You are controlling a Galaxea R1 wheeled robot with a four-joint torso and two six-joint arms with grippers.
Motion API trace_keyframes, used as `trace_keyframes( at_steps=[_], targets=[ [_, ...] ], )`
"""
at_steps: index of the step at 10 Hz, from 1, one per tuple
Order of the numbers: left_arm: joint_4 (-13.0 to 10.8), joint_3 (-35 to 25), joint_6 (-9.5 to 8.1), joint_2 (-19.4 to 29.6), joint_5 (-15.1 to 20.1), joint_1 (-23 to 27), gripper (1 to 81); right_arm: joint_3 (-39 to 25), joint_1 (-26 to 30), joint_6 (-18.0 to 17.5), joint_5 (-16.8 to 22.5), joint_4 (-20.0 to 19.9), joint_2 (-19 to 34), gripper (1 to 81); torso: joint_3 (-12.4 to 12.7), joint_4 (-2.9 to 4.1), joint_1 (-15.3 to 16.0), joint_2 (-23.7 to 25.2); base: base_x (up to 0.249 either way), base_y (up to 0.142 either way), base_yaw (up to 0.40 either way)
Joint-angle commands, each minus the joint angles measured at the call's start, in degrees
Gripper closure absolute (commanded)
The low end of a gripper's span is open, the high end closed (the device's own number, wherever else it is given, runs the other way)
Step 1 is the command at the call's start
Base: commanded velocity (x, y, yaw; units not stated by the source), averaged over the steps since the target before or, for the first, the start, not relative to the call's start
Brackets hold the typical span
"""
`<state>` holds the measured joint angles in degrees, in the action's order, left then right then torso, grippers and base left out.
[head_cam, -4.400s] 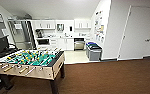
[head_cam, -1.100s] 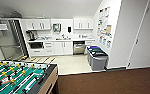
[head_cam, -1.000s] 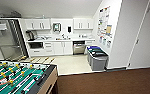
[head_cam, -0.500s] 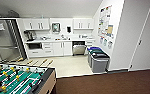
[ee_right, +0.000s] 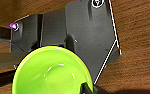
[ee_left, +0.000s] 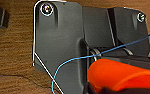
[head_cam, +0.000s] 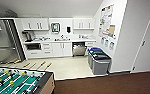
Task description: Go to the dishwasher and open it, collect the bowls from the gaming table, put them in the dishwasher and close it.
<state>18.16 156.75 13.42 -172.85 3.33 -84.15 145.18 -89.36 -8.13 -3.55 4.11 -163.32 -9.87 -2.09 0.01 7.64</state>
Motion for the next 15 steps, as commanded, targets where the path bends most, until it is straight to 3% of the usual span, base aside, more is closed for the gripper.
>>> trace_keyframes(
  at_steps=[1, 15],
  targets=[
    [-0.4, 0.0, 0.20, 0.2, 3.8, 2.9, 81.1, -0.3, 2.5, 0.2, 2.8, 0.3, 0.8, 81.1, 0.0, 0.00, 0.0, 0.0, 0.203, 0.000, 0.000],
    [-0.4, 0.0, 0.20, 0.5, 3.8, 2.9, 81.1, -0.3, 2.6, 0.2, 2.9, 0.4, 0.7, 81.1, 0.0, 0.00, 0.0, 0.0, 0.203, 0.000, 0.000]
  ],
)
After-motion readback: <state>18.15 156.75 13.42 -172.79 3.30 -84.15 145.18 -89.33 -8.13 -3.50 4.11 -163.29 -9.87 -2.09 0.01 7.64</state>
